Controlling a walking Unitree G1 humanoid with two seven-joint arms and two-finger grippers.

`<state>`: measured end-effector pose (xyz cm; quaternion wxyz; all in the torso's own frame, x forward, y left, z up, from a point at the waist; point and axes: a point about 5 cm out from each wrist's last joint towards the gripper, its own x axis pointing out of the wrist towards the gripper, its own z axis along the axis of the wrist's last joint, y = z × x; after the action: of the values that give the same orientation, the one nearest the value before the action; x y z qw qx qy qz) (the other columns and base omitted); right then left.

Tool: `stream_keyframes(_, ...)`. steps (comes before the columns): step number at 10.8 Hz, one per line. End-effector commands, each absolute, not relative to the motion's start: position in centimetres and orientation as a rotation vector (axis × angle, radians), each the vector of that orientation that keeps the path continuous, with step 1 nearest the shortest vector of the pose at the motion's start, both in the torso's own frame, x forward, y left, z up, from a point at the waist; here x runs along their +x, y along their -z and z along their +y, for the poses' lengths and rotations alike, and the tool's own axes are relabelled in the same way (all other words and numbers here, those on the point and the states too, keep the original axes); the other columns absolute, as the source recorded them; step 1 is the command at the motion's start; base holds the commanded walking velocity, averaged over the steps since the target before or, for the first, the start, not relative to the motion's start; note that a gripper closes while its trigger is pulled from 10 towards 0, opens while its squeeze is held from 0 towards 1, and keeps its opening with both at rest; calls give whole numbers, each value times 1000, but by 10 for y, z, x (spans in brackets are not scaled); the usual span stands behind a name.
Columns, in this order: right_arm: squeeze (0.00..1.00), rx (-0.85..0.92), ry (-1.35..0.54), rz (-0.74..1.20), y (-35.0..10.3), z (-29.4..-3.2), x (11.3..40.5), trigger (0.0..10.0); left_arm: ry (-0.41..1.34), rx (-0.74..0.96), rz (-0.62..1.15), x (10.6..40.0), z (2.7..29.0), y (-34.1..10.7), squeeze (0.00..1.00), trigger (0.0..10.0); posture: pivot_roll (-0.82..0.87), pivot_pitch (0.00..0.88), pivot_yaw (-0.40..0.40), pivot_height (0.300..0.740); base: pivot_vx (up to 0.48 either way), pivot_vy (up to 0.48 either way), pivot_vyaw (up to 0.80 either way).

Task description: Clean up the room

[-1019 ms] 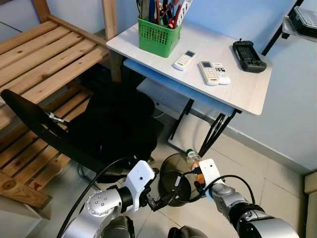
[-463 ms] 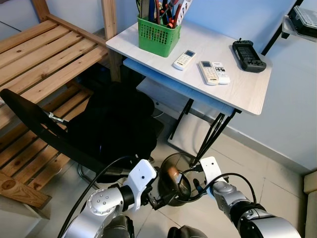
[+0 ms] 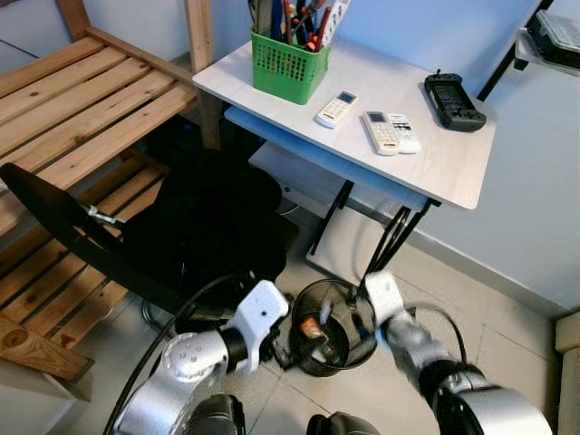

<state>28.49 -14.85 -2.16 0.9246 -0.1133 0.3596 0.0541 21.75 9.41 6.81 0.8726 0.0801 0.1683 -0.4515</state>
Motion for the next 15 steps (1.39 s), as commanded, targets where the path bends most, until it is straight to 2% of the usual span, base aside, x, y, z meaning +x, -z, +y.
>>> stream_keyframes(1, 0, -204, -87, 718, 19, -151, 288, 10000, 925, 188, 352, 219, 94, -66, 0, 10000, 206, 120, -97, 731, 0, 0, 0)
stream_keyframes(3, 0, -103, -26, 516, -5, -159, 306, 10000, 652, 224, 273, 247, 111, -73, 0, 10000, 172, 87, -85, 731, 0, 0, 0)
stream_keyframes(5, 0, -37, 61, 302, -24, -186, 306, 10000, 412, 197, 163, 263, 132, -91, 0, 10000, 131, 40, -72, 731, 0, 0, 0)
stream_keyframes(6, 0, -6, 113, 210, -33, -198, 300, 10000, 348, 183, 111, 264, 141, -101, 0, 10000, 104, 10, -62, 731, 0, 0, 0)
stream_keyframes(8, 0, 73, 170, 17, -59, -208, 279, 10000, 315, 172, -23, 264, 141, -128, 0, 10000, 73, 0, -45, 731, 0, 0, 0)
stream_keyframes(10, 0, 83, 120, -5, -59, -202, 251, 10000, 312, 155, -89, 264, 136, -136, 0, 10000, 36, 0, -48, 731, 0, 0, 0)
stream_keyframes(12, 0, 117, 80, 47, -49, -188, 255, 10000, 334, 144, -53, 272, 127, -129, 0, 10000, 21, 0, -30, 731, 0, 0, 0)
stream_keyframes(14, 0, 232, 64, 119, -49, -166, 267, 10000, 375, 156, -50, 279, 118, -129, 0, 10000, 14, 0, -12, 731, 174, -161, 0)
stream_keyframes(15, 0, 203, 28, 112, -51, -159, 270, 10000, 392, 159, -50, 280, 115, -128, 0, 10000, 14, 0, -8, 731, 364, -311, 0)
